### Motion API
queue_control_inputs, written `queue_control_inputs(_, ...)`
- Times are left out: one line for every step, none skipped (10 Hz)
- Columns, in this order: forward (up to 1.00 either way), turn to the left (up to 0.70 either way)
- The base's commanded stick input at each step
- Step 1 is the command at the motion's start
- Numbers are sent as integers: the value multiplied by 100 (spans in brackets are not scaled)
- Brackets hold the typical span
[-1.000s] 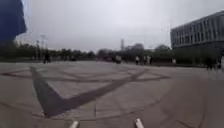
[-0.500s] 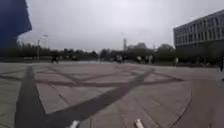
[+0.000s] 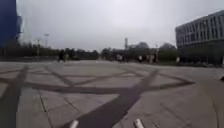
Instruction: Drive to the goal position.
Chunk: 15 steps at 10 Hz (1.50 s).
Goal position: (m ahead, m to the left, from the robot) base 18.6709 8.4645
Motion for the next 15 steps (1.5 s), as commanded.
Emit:
queue_control_inputs(100, 0)
queue_control_inputs(100, 0)
queue_control_inputs(100, 0)
queue_control_inputs(100, 0)
queue_control_inputs(100, 0)
queue_control_inputs(100, 0)
queue_control_inputs(100, 0)
queue_control_inputs(100, 0)
queue_control_inputs(100, -8)
queue_control_inputs(100, -35)
queue_control_inputs(100, -39)
queue_control_inputs(100, -40)
queue_control_inputs(100, -25)
queue_control_inputs(100, 0)
queue_control_inputs(100, 0)
